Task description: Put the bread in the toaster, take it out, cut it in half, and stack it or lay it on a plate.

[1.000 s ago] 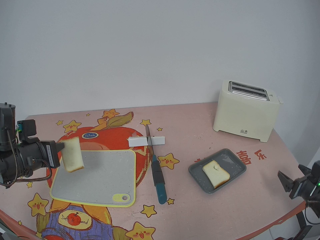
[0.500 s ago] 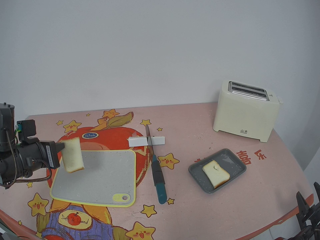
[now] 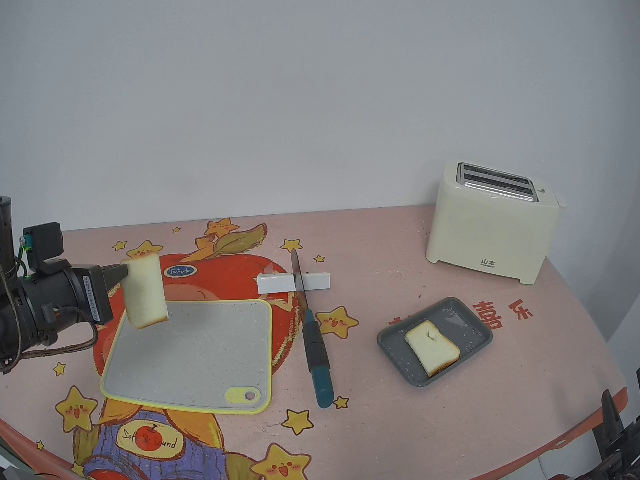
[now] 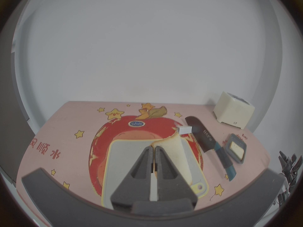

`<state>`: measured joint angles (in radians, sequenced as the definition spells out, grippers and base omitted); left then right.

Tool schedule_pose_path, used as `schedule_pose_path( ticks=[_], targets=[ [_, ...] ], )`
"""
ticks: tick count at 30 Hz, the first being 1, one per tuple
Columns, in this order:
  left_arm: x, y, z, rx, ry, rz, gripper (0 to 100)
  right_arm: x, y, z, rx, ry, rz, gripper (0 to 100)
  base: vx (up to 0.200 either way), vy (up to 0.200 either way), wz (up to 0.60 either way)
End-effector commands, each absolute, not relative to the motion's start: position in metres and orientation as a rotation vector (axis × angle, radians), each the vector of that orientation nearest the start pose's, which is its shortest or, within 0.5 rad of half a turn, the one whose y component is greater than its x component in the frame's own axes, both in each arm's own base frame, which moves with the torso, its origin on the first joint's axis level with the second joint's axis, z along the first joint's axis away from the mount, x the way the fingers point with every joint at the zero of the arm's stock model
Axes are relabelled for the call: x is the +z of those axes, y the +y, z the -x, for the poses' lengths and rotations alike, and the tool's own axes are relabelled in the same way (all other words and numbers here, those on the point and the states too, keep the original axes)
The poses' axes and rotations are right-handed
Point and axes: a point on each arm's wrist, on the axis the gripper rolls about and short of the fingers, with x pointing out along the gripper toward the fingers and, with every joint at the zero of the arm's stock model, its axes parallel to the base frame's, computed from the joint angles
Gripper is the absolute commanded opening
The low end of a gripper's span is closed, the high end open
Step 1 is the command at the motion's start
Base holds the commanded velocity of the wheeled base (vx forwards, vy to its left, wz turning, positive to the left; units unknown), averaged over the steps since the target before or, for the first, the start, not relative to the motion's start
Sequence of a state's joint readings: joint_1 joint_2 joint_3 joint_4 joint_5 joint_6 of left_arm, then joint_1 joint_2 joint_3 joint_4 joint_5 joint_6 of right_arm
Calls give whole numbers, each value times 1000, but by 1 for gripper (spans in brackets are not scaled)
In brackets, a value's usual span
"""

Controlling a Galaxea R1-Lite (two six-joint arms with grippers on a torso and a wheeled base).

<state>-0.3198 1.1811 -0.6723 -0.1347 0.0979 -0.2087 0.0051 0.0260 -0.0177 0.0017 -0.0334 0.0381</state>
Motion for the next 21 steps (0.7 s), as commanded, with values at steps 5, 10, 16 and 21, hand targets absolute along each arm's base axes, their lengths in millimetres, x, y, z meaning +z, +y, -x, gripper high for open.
schedule_pose_path(
  ticks=[5,10,16,21],
  targets=[
    [224,-51,-163,-176,366,141,0,75,-1,23,-29,1,-38,100,0,0,0],
    [225,-50,-161,-176,359,145,0,75,-1,23,-29,1,-38,100,0,0,0],
    [230,-51,-163,-184,312,177,0,75,-1,23,-29,1,-38,100,0,0,0],
    [229,-51,-163,-186,312,172,0,75,-1,23,-29,1,-38,100,0,-200,0]
  ],
)
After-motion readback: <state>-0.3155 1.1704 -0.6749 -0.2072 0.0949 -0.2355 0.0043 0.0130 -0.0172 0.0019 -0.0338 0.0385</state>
